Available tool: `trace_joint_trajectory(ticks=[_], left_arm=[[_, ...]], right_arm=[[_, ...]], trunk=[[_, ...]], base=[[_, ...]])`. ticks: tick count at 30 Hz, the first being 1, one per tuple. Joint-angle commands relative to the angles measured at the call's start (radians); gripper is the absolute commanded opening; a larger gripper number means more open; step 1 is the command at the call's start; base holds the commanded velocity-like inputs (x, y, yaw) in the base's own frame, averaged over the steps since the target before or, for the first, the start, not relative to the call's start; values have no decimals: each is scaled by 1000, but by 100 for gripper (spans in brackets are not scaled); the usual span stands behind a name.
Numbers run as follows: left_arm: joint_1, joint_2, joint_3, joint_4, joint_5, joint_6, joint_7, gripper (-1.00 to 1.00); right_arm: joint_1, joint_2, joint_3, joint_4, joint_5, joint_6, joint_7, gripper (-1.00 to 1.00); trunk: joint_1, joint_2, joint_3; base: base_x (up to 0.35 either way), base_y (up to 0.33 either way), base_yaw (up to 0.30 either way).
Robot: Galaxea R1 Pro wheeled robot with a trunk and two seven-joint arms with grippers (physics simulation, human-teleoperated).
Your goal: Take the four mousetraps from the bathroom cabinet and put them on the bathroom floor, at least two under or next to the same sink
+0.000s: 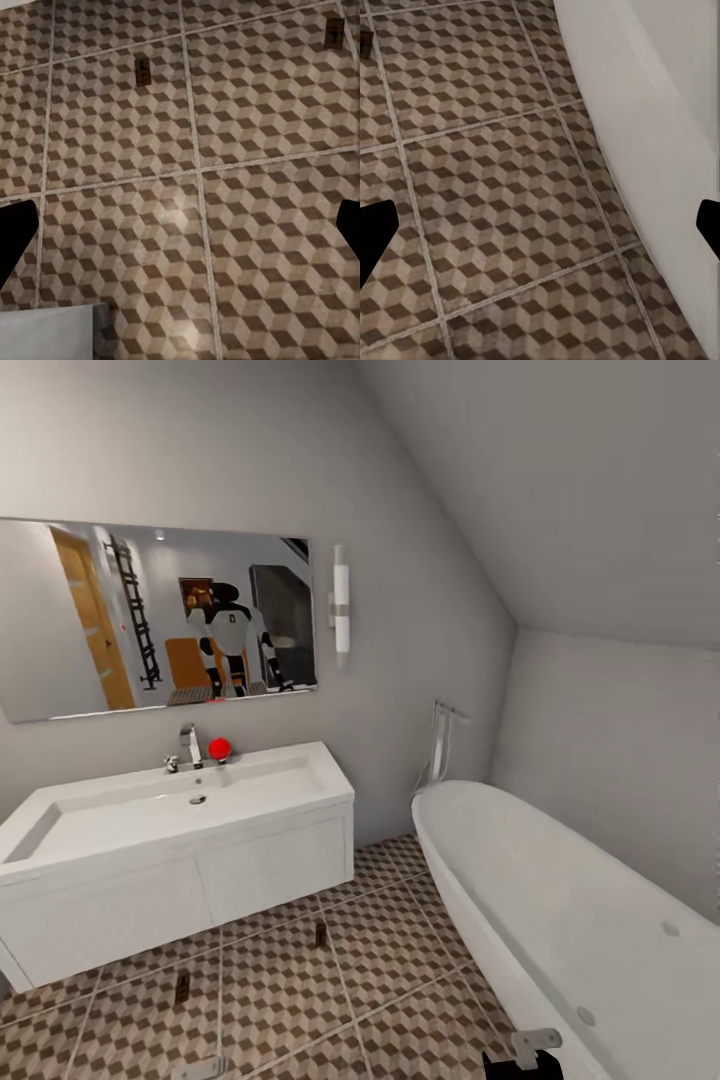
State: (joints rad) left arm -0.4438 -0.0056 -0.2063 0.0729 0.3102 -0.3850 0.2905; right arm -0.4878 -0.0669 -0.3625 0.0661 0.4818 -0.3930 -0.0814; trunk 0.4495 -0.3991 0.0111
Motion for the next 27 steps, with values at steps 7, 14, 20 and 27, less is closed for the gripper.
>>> trace_joint_trajectory(ticks=[7, 14, 20, 27], left_arm=[[3, 0, -8, 4, 5, -6, 2, 100], [5, -1, -8, 4, 4, -4, 2, 100], [5, -1, -8, 4, 4, -3, 2, 100], [5, 0, -8, 4, 4, -4, 2, 100]], right_arm=[[-2, -1, -6, 5, 11, -6, -8, 100], [-2, -1, -5, 5, 11, -6, -8, 100], [-2, -1, -5, 5, 11, -6, -8, 100], [-2, -1, -5, 5, 11, -6, -8, 100]], trunk=[[0, -1, 0], [0, -1, 0], [0, -1, 0], [0, -1, 0]], base=[[23, -3, -29], [220, -82, -5], [290, -133, -1], [280, -130, -2]])
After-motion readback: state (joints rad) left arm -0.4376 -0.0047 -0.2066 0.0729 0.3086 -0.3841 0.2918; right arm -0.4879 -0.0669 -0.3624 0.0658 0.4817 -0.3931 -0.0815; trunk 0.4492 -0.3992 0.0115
